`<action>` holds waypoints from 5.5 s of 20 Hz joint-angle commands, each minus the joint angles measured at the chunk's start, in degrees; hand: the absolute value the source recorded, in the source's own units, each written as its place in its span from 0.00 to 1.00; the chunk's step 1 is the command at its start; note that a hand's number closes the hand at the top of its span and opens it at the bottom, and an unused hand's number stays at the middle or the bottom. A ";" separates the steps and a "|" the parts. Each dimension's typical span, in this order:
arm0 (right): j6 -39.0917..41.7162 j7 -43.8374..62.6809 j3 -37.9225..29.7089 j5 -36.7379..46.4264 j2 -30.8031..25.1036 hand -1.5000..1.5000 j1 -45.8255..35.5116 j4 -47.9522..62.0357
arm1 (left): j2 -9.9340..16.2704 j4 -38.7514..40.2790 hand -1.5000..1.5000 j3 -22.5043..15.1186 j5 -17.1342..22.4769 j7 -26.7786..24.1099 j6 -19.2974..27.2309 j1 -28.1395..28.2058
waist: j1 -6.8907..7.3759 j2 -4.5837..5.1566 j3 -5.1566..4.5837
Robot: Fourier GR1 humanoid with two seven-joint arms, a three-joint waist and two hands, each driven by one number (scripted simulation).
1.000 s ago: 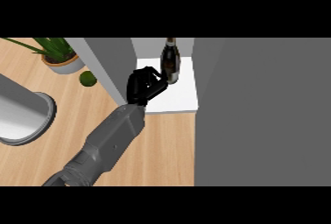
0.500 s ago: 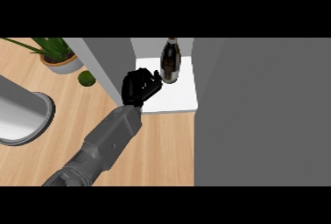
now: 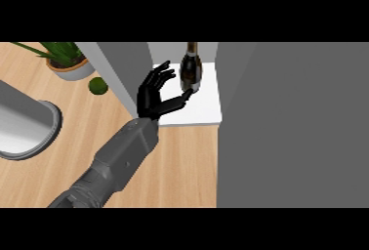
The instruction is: Pick up the wine, place it into the cabinet and close the cabinet
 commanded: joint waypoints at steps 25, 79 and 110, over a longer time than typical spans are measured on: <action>-1.33 1.84 -0.08 0.07 0.21 0.00 0.55 -2.07 | 20.55 -75.80 0.00 -17.36 -13.40 20.45 20.61 33.88 | 3.95 -1.76 0.69; -31.70 20.23 43.94 19.43 4.61 1.00 -44.34 20.74 | 50.29 -111.75 0.00 31.37 1.35 15.11 -13.46 98.91 | 4.70 -1.19 0.54; -17.25 -6.08 19.29 15.49 -3.94 1.00 -59.06 60.02 | 40.79 -110.89 0.00 19.29 -9.58 27.62 -3.09 81.51 | 2.68 -0.24 0.58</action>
